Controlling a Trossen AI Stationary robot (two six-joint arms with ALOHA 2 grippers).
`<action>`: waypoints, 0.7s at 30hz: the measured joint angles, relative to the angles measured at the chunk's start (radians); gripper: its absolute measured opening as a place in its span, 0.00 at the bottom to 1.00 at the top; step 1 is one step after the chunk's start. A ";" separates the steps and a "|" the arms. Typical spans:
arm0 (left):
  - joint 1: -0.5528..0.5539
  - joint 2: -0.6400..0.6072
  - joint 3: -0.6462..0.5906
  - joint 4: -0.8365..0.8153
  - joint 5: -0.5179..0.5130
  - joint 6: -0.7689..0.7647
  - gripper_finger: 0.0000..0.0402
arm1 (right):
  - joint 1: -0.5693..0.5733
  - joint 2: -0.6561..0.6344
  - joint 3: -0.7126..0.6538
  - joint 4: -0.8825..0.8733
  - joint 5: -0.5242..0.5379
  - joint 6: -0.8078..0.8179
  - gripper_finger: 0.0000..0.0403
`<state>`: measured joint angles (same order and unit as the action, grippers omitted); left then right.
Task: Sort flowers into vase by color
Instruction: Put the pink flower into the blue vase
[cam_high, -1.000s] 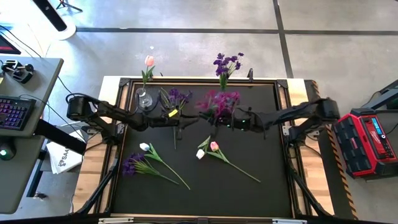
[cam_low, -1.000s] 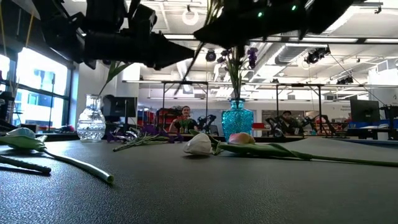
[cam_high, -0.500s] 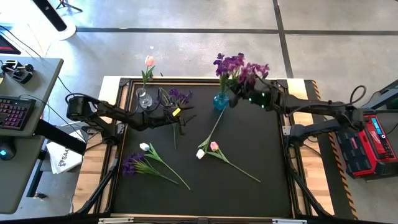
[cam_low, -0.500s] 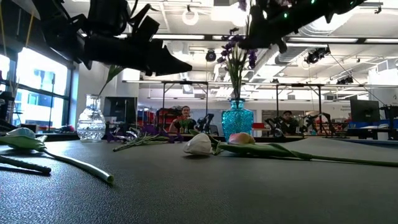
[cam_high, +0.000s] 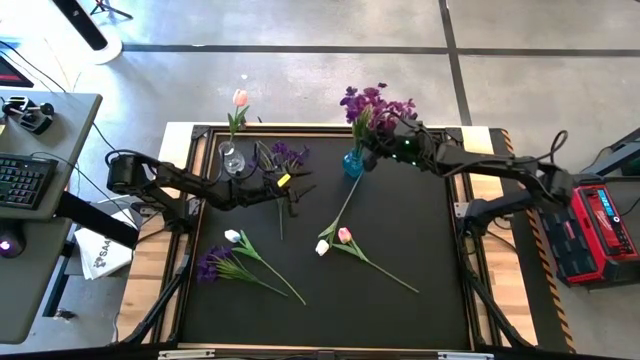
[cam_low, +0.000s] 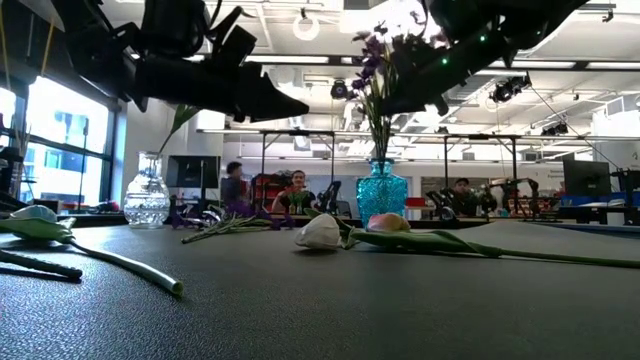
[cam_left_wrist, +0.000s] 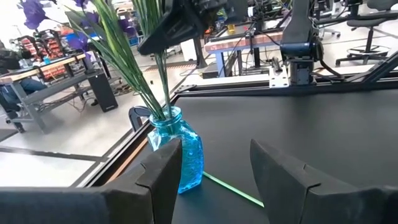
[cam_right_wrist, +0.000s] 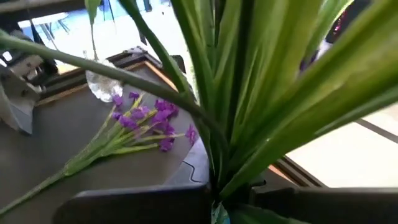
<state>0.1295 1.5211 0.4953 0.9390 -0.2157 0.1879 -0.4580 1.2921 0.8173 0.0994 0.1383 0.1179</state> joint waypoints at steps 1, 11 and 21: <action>-0.001 0.000 0.000 0.000 0.000 0.000 0.44 | 0.000 0.006 0.000 -0.002 -0.001 -0.004 0.00; -0.018 0.000 0.000 -0.002 0.002 -0.001 0.44 | 0.035 0.010 0.002 0.004 0.028 -0.056 0.31; -0.037 0.000 0.000 -0.042 0.002 -0.003 0.44 | 0.035 0.010 0.241 -0.446 0.060 0.026 0.63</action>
<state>0.0928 1.5211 0.4950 0.8973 -0.2142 0.1844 -0.4225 1.3018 1.0586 -0.3461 0.1985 0.1442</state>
